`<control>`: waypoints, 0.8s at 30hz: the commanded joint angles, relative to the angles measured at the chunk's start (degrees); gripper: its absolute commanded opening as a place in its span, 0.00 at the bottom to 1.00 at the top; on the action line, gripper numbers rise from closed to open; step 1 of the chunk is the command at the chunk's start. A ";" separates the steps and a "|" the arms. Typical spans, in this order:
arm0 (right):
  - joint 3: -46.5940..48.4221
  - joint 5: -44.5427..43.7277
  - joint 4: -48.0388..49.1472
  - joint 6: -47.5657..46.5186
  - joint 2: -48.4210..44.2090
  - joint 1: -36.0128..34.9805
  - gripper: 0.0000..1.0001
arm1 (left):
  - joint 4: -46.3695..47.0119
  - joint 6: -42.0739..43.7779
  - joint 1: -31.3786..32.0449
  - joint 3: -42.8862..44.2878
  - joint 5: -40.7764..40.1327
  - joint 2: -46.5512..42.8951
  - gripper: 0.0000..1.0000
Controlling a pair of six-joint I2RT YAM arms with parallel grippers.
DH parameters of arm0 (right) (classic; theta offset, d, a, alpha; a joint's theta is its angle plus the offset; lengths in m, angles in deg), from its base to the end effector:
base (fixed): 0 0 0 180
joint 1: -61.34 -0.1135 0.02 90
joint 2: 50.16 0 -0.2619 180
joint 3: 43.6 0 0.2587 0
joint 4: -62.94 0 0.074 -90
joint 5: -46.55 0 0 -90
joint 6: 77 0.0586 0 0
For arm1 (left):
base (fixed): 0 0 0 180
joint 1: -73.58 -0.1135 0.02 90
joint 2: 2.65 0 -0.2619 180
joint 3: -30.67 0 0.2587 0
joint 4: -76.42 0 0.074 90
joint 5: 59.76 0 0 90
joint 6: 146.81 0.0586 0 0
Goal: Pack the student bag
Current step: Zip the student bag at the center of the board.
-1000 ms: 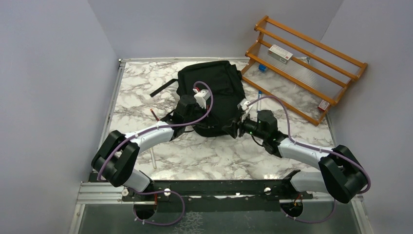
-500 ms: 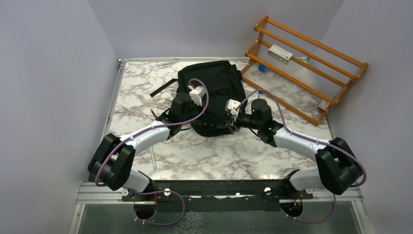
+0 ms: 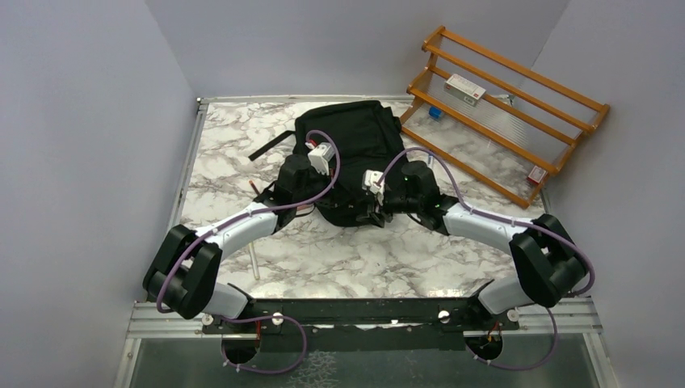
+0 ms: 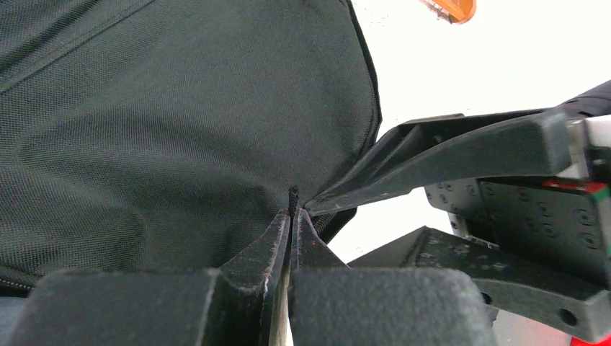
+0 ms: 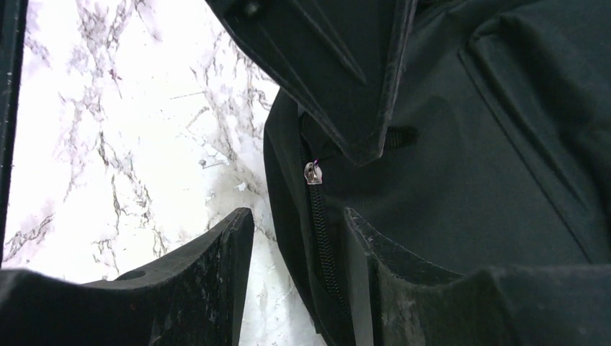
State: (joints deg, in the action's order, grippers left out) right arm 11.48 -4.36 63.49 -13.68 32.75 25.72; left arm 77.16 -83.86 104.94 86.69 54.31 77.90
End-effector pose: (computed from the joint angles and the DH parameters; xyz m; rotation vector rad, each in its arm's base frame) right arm 0.2408 0.2179 0.1979 -1.3872 1.4691 0.7928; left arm 0.2685 -0.1916 0.2130 0.3691 2.0786 -1.0544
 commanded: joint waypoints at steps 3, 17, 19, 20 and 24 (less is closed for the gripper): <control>2.69 -1.29 -1.28 -0.17 3.44 -0.51 0.42 | 2.99 -0.21 -1.45 -1.09 2.18 -3.02 0.00; 0.87 -4.92 -1.95 3.70 -0.82 -0.51 0.01 | -1.09 1.40 -8.55 -1.26 -0.48 -6.41 0.00; 0.59 -5.91 -2.95 3.75 -1.46 -0.52 0.01 | -3.10 2.92 -9.64 0.01 -1.64 -6.39 0.00; 0.27 -6.34 -3.12 3.62 -1.82 -0.51 0.01 | -3.83 3.70 -10.02 0.62 -2.33 -6.42 0.00; -0.15 -7.95 -4.43 2.91 -2.78 -0.51 0.01 | -5.69 5.87 -11.87 2.30 -4.78 -6.72 0.00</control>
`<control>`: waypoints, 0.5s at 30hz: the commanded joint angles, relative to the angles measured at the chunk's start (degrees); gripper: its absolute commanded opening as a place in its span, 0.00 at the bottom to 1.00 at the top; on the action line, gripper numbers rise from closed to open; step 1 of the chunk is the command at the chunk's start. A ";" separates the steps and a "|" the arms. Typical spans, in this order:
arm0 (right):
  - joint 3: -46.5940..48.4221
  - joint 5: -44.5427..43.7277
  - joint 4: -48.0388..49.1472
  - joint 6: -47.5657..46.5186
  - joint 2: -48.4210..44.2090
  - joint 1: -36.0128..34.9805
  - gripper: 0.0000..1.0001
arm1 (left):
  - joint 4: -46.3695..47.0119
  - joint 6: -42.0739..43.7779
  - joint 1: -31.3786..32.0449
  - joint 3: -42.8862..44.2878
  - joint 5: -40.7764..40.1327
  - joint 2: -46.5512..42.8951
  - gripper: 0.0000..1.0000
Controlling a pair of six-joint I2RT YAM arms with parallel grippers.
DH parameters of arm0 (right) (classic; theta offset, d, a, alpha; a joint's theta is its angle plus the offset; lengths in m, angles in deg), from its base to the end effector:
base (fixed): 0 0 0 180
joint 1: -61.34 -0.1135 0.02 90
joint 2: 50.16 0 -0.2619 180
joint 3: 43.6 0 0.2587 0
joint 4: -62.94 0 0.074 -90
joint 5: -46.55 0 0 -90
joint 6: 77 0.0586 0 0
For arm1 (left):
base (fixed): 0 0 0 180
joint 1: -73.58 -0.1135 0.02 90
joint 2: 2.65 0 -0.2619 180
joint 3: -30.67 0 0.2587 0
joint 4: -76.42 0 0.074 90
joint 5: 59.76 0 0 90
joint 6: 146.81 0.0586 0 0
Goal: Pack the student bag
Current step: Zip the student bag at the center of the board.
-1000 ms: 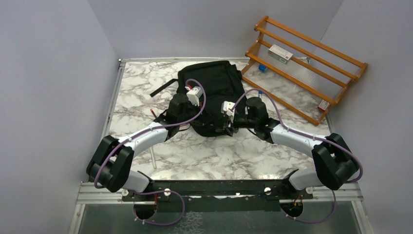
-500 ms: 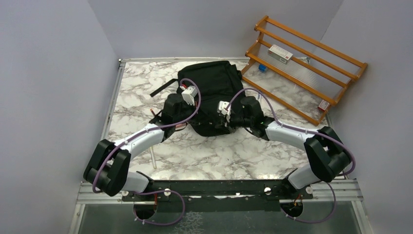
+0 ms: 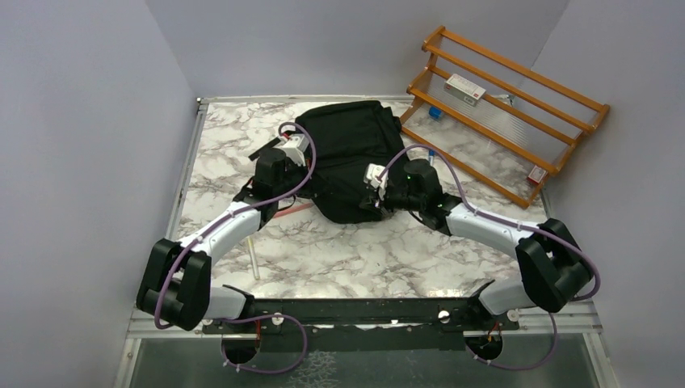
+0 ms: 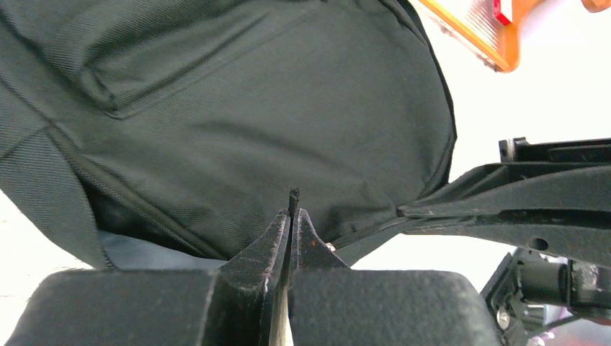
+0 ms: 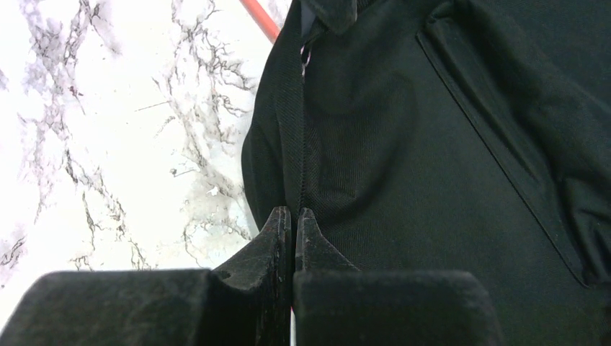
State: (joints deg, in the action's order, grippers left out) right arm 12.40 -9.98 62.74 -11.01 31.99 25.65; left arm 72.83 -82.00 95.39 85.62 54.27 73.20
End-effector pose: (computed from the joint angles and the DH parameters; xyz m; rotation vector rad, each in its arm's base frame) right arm 0.2464 0.2168 0.2044 -1.3108 1.5391 0.7200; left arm 0.2824 -0.1387 0.2223 0.2218 2.0735 -0.9333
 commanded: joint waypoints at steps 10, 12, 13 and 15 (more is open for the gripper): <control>-1.01 -4.30 -6.84 -0.99 -3.28 -0.44 0.01 | -1.67 7.07 -6.88 6.26 -8.92 0.01 0.00; -1.08 -4.73 -7.54 -1.40 -3.75 -0.44 0.01 | -1.35 7.29 -7.79 6.93 -8.92 0.55 0.00; -1.08 -4.90 -7.84 -1.39 -3.93 -0.44 0.01 | -1.31 7.53 -8.28 7.28 -8.96 0.73 0.00; -1.44 -5.49 -8.19 -1.40 -4.49 -0.44 0.01 | -1.30 8.04 -9.11 7.79 -9.08 0.84 0.00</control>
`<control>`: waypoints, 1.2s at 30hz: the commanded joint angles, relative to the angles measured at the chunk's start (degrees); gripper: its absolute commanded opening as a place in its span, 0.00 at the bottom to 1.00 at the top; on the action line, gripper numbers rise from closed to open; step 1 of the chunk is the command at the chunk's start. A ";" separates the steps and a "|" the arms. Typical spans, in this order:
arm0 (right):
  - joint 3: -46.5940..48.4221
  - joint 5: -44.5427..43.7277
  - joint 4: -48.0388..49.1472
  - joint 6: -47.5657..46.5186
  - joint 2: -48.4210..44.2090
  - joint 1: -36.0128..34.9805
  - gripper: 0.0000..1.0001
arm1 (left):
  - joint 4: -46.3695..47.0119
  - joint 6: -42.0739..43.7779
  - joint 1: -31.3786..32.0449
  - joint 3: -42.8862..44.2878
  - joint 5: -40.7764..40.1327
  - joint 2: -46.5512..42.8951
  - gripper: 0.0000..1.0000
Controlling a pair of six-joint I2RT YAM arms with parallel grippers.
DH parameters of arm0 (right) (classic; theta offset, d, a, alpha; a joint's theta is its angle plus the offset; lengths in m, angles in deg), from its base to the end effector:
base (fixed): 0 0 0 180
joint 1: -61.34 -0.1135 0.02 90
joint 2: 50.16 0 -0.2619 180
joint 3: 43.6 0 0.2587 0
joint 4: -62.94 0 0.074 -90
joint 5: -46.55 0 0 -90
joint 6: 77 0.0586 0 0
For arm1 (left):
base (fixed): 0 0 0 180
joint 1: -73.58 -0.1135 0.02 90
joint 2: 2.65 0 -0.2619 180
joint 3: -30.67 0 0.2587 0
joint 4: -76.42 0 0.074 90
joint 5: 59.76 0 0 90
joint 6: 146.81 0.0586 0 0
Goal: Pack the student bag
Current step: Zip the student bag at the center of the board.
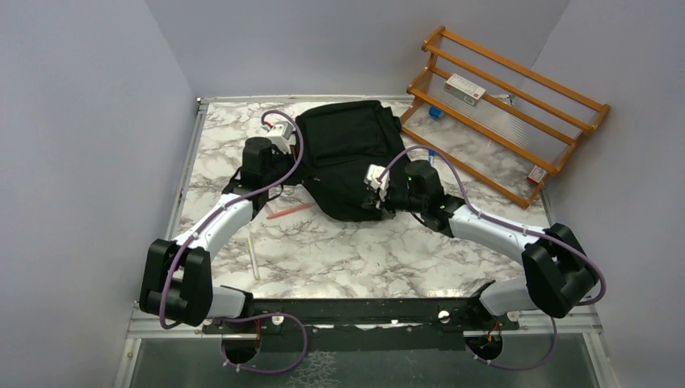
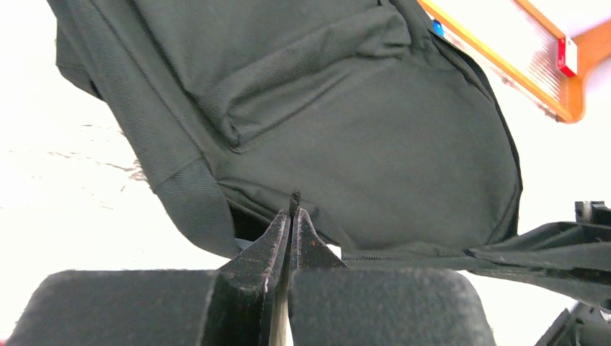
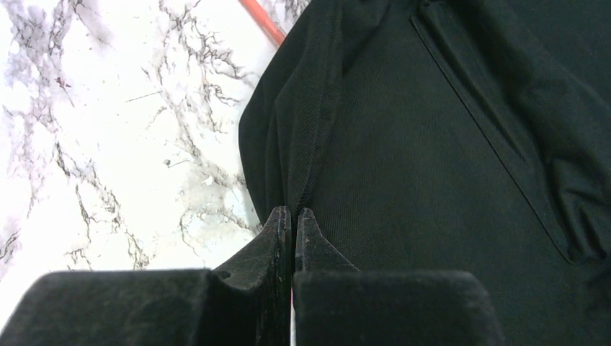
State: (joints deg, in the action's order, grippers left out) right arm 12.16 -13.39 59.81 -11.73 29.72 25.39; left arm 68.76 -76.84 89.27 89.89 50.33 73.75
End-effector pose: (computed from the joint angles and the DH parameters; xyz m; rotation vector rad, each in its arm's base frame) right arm 0.2426 0.2122 0.2085 -1.3012 1.5707 0.6579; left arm 0.3052 -0.1066 0.2374 0.1537 2.0500 -0.7448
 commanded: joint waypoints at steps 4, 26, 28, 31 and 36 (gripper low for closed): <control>-2.01 -4.14 -5.74 -0.78 -3.34 -0.18 0.01 | 1.92 4.11 -4.81 4.27 -5.44 0.13 0.00; -3.39 -5.66 -12.61 -0.27 -8.51 -0.18 0.01 | 6.48 7.64 -8.06 15.80 -5.99 15.96 0.00; -3.74 -6.05 -12.65 -0.19 -9.04 -0.18 0.01 | 6.24 7.88 -8.47 17.40 -6.46 18.00 0.00; -4.16 -6.59 -12.83 -0.08 -9.80 -0.18 0.01 | 6.36 8.34 -9.25 19.15 -6.53 19.91 0.00; -4.67 -6.80 -13.08 0.34 -10.82 -0.18 0.01 | 6.73 9.20 -10.11 21.80 -6.30 22.82 0.00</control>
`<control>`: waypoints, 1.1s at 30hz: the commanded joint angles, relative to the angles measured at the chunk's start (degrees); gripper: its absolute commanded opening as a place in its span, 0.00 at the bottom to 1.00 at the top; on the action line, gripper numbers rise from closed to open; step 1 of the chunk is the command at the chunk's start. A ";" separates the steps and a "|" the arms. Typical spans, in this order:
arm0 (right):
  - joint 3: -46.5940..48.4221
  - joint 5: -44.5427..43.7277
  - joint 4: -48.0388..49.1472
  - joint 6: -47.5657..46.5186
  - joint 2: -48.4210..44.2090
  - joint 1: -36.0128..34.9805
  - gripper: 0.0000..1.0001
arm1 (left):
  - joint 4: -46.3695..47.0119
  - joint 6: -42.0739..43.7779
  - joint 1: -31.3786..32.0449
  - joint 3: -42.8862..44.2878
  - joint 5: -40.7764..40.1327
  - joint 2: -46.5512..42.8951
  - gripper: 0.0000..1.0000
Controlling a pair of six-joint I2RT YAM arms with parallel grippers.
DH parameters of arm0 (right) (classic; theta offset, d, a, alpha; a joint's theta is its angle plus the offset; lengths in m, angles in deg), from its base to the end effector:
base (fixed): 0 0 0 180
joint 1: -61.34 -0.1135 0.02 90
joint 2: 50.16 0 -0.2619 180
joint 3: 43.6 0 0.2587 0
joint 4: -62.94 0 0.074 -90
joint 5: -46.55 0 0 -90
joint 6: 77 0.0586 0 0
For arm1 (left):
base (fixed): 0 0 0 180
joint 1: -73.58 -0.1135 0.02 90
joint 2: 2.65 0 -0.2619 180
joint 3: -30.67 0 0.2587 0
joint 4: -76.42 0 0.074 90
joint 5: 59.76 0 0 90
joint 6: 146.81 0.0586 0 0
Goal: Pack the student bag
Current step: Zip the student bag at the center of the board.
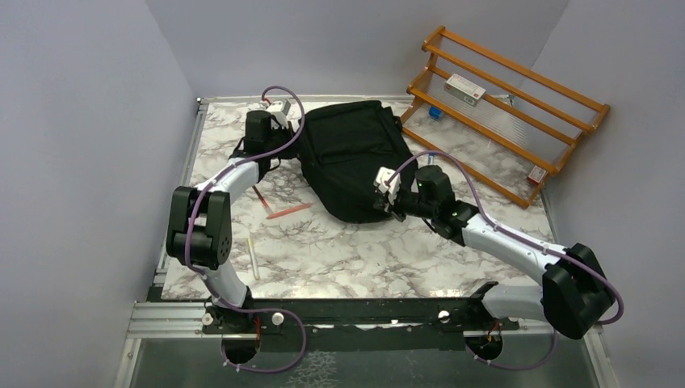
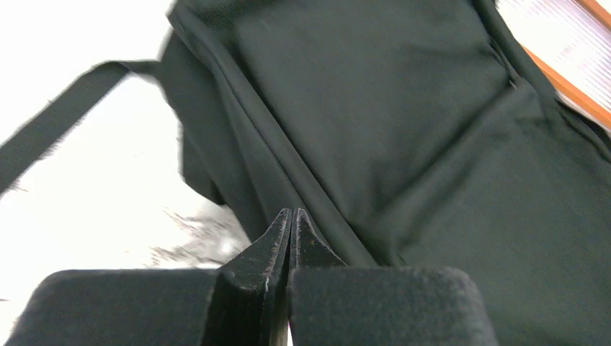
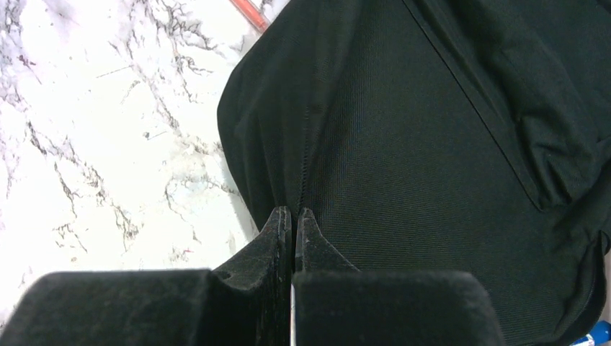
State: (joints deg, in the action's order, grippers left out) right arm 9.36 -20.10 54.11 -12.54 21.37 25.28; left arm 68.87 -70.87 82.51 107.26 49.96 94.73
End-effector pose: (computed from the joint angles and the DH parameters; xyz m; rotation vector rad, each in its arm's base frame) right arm 0.2254 0.1928 0.2207 -1.2597 1.6146 0.5313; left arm 0.4011 -0.0830 0.2201 0.1223 2.0849 -0.6009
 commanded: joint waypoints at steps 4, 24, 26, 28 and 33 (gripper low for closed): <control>-1.85 0.39 -7.22 1.26 -2.85 -0.07 0.01 | 6.82 3.21 -3.67 6.44 -3.14 3.99 0.00; 1.98 8.01 1.01 10.19 -5.71 -0.12 0.42 | 5.07 -0.78 -3.74 3.62 3.84 -4.71 0.23; 2.48 6.76 3.24 12.90 -5.72 -0.07 0.42 | 5.24 -2.52 -3.74 1.59 4.07 -6.63 0.28; 2.81 4.25 6.79 17.58 -5.44 -0.09 0.43 | 5.34 -4.03 -3.72 -0.46 4.26 -8.16 0.30; 8.78 -3.66 9.37 31.90 -0.76 -0.08 0.44 | 4.89 -7.53 -3.08 -5.87 3.94 -11.41 0.33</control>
State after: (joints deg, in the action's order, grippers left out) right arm 12.11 -16.78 58.35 5.88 17.54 25.39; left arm 74.07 -74.59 78.71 105.53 53.13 86.01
